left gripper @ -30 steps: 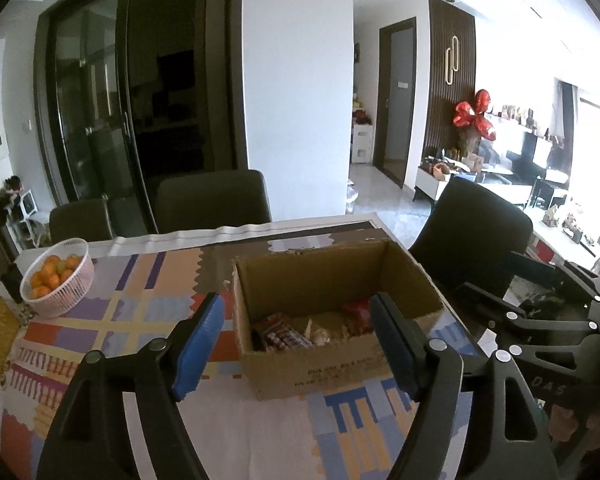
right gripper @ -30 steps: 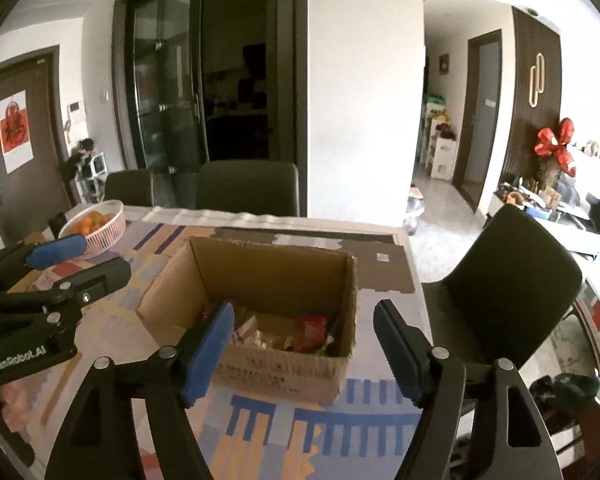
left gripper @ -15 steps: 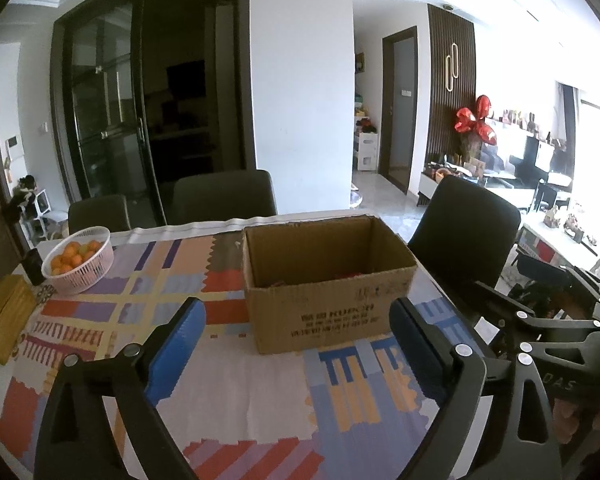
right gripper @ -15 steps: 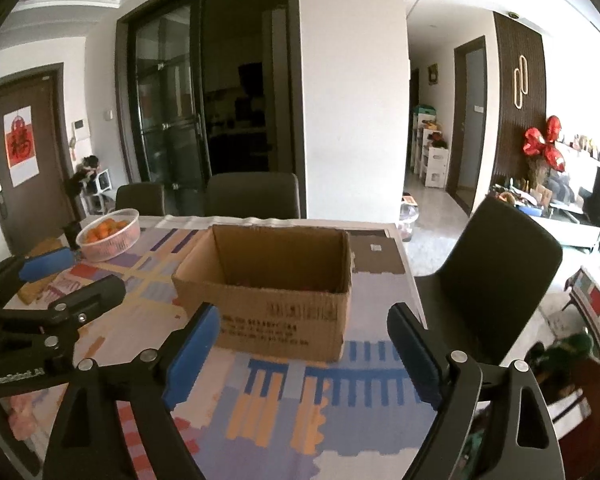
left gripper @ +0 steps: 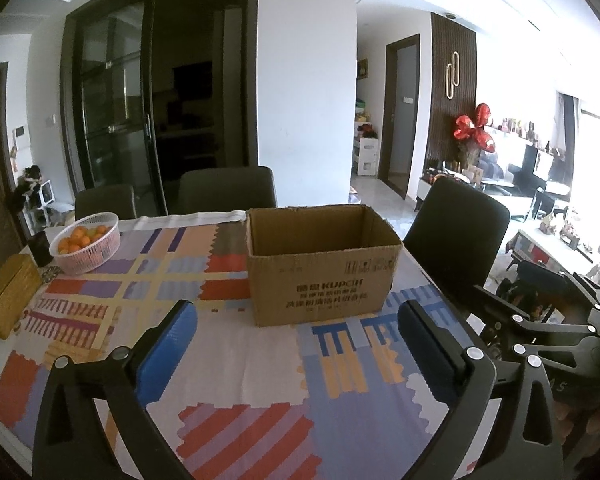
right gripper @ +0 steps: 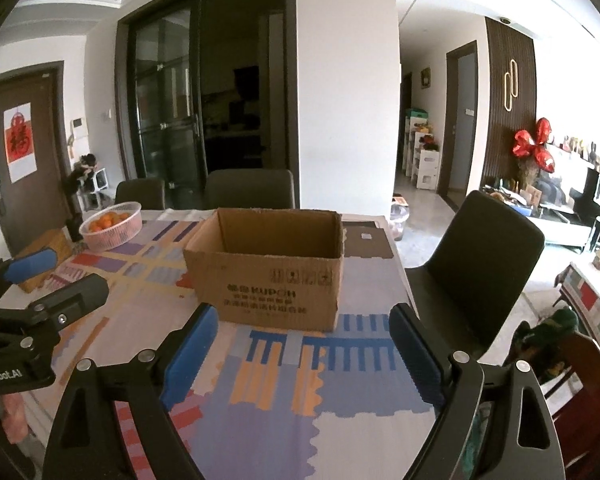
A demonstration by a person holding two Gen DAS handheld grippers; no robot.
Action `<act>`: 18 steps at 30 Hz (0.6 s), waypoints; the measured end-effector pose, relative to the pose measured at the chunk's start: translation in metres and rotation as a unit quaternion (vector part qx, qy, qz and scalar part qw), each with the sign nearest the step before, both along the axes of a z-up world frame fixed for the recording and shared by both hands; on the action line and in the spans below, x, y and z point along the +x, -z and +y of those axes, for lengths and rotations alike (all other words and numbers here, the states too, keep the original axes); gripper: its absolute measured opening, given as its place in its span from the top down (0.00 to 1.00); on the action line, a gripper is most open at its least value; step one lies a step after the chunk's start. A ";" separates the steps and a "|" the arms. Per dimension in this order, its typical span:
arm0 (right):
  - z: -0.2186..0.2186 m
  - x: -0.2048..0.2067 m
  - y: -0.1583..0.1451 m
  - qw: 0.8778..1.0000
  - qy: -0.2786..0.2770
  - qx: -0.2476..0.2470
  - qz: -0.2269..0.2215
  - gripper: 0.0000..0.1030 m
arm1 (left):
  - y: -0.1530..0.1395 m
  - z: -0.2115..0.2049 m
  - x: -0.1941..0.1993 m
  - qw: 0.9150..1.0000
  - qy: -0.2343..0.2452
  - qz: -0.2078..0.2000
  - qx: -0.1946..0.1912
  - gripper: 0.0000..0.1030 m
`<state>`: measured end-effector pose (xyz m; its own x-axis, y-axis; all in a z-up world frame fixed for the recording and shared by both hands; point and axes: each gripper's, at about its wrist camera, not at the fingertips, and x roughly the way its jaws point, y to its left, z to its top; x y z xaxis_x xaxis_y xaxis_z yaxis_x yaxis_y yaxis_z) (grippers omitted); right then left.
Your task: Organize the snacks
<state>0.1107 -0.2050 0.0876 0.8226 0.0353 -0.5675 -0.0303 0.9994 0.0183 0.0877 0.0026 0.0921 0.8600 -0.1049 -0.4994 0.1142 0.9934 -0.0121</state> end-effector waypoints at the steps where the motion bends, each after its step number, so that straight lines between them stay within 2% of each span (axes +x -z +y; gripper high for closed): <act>1: 0.000 -0.003 0.001 1.000 -0.001 0.000 0.000 0.15 | 0.001 0.000 -0.002 1.000 0.000 0.001 0.000 0.00; 18: 0.004 -0.022 -0.001 1.000 0.002 -0.008 -0.002 0.15 | 0.003 0.001 -0.015 1.000 -0.009 0.006 0.000 0.00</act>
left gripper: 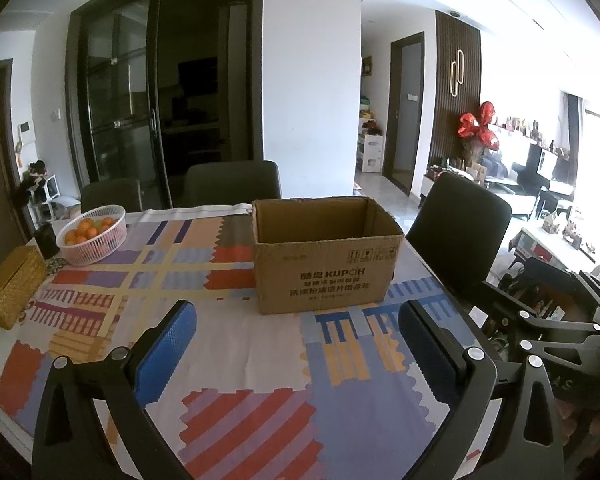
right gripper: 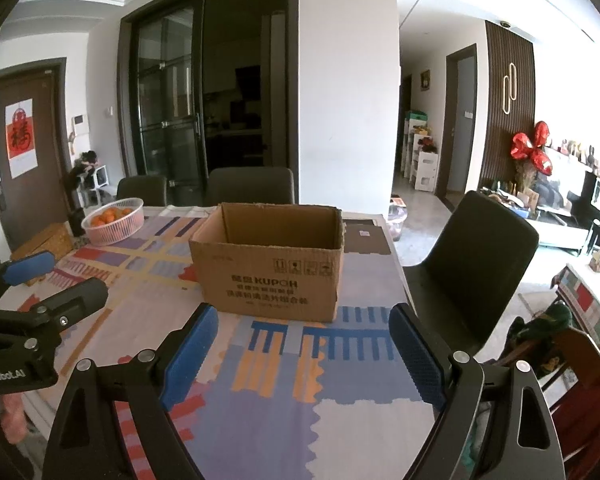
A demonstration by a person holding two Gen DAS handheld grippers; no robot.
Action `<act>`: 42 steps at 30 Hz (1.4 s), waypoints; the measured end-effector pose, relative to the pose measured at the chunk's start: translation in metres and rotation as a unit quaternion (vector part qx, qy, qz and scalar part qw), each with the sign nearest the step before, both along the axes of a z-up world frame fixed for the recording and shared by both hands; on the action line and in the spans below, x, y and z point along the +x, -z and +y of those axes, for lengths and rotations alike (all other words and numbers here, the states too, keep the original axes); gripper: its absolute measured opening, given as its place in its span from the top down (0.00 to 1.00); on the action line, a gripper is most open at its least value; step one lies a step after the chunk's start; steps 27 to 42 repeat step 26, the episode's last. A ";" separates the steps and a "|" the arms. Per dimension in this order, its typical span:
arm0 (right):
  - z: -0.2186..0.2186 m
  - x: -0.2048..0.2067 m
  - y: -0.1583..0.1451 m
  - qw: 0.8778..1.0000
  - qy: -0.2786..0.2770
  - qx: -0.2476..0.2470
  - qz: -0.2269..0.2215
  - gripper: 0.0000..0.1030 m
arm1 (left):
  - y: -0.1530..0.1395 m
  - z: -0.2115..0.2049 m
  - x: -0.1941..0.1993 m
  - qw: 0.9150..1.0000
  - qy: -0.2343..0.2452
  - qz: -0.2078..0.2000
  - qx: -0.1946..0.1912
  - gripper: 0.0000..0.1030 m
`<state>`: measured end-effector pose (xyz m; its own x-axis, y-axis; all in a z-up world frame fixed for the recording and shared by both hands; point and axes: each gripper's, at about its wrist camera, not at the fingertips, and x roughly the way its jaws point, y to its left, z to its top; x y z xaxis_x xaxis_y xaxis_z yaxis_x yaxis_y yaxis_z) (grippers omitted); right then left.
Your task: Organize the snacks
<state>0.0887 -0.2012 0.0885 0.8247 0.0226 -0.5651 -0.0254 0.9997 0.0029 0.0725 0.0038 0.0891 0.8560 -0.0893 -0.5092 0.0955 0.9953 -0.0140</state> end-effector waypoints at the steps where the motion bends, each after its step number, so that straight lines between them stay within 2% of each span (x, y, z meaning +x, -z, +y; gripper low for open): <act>1: 0.000 0.000 0.000 1.000 -0.001 0.001 -0.001 0.15 | -0.001 0.000 -0.001 1.000 -0.001 -0.001 0.001 0.00; 42: -0.001 -0.005 0.002 1.000 -0.001 0.000 0.005 0.15 | 0.002 0.004 -0.002 1.000 -0.012 0.002 0.006 0.00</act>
